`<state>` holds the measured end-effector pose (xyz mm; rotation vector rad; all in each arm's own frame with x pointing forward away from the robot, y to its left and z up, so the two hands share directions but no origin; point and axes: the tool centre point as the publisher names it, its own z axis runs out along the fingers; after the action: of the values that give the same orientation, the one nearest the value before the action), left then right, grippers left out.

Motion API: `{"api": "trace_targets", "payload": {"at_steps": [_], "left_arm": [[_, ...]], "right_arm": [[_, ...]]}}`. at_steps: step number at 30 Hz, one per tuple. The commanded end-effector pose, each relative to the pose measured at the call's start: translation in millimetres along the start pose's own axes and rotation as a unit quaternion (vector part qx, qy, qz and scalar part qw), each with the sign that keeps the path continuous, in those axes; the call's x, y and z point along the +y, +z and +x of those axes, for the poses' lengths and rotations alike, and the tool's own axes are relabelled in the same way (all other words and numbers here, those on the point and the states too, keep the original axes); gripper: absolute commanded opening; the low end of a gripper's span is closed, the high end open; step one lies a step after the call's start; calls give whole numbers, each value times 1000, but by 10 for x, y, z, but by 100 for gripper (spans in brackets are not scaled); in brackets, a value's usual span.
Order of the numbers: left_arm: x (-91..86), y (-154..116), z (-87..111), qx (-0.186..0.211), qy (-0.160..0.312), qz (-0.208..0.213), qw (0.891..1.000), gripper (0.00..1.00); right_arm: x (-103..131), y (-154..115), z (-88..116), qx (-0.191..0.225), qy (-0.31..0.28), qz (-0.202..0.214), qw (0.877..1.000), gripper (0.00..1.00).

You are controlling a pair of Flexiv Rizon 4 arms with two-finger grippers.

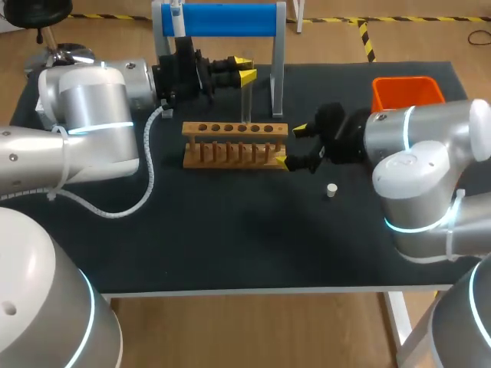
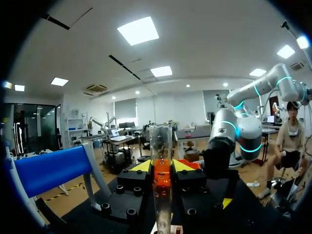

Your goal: Invert the test tube, pick up the pipette, mount the tip to pipette, aspirate from beaker and dispense into the tube, eject the tip, return the pipette, and cap with the stopper.

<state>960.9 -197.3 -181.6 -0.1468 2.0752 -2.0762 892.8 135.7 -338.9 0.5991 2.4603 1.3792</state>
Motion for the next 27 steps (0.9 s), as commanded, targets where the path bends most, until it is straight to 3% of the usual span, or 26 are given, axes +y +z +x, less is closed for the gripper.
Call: {"api": "trace_targets", "payload": {"at_steps": [1, 27], "left_arm": [[-2, 7, -12, 1, -1, -1, 1000, 0], [-2, 7, -12, 1, -1, -1, 1000, 0]], "right_arm": [[-36, 85, 82, -14, -6, 0, 1000, 100], [-30, 121, 127, -26, 18, 0, 999, 100]]}}
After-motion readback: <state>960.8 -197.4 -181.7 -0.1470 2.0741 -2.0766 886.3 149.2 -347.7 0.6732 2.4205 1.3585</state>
